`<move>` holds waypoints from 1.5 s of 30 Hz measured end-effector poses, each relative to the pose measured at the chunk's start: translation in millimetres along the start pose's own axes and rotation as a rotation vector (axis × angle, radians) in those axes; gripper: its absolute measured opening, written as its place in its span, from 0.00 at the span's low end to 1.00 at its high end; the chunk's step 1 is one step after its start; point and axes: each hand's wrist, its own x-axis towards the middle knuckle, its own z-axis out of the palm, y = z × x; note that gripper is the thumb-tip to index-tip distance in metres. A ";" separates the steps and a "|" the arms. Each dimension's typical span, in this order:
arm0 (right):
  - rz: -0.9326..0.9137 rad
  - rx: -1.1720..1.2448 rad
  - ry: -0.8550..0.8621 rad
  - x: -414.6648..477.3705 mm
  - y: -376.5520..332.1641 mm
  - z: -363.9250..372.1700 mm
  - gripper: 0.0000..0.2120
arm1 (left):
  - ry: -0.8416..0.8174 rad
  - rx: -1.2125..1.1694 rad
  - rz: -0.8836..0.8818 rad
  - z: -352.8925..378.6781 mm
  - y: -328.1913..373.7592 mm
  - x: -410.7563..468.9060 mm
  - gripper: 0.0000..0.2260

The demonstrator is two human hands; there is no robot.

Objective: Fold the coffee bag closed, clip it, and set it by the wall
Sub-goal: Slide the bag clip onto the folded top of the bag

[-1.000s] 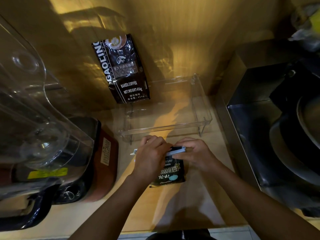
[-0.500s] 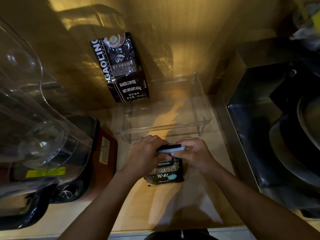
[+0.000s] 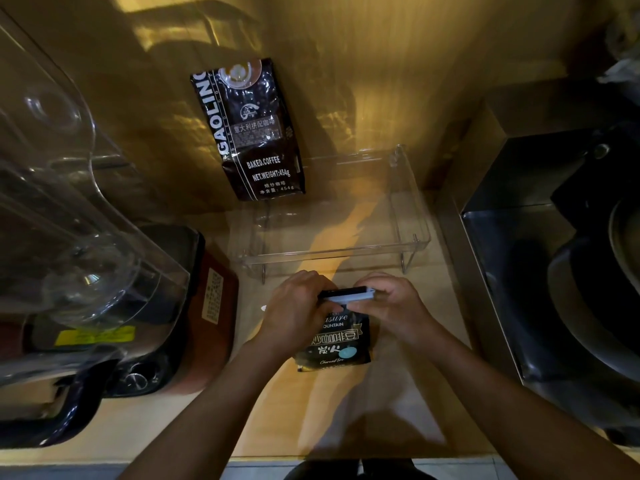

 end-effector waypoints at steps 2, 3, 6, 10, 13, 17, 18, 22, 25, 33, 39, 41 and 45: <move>0.009 0.003 0.021 0.2 0.6 1.9 0.09 | -0.002 0.010 -0.005 0.2 -1.5 0.9 0.08; 0.014 0.009 0.036 0.1 0.6 2.7 0.12 | -0.004 0.010 -0.008 -0.1 -2.7 1.2 0.08; 0.045 0.034 0.047 -0.2 -0.1 3.3 0.12 | -0.035 0.012 0.001 -2.3 -5.1 1.2 0.09; 0.040 0.030 0.047 -0.8 -2.3 2.9 0.12 | -0.105 -0.005 -0.016 -10.5 -7.3 2.5 0.14; 0.037 0.062 0.047 -3.1 -4.6 2.2 0.13 | -0.169 -0.024 -0.037 -17.8 -10.6 2.1 0.15; 0.036 0.078 0.027 -3.2 -7.6 1.7 0.13 | -0.161 -0.066 -0.049 -19.1 -10.3 0.3 0.14; 0.037 0.082 0.023 -3.0 -8.4 1.9 0.13 | -0.145 -0.065 -0.048 -18.1 -10.1 0.0 0.14; 0.032 0.071 0.024 -3.7 -9.8 2.2 0.13 | -0.125 -0.083 -0.060 -16.7 -11.1 -1.2 0.13; 0.041 0.052 0.019 -4.1 -10.4 3.0 0.12 | -0.095 -0.096 -0.079 -15.3 -11.3 -2.4 0.10; -0.013 -0.107 0.032 -3.2 -14.4 3.9 0.12 | 0.011 -0.106 -0.140 -4.5 -10.3 -3.9 0.06; -0.036 -0.181 0.010 -1.1 -14.5 1.5 0.09 | -0.030 -0.121 -0.151 -3.7 -15.0 -1.8 0.09; -0.029 -0.168 0.014 -2.1 -13.9 1.6 0.11 | -0.041 -0.134 -0.146 -3.9 -16.9 -1.7 0.10; -0.010 -0.132 0.000 -3.9 -14.3 1.0 0.13 | -0.078 -0.165 -0.086 -6.8 -19.2 -2.4 0.11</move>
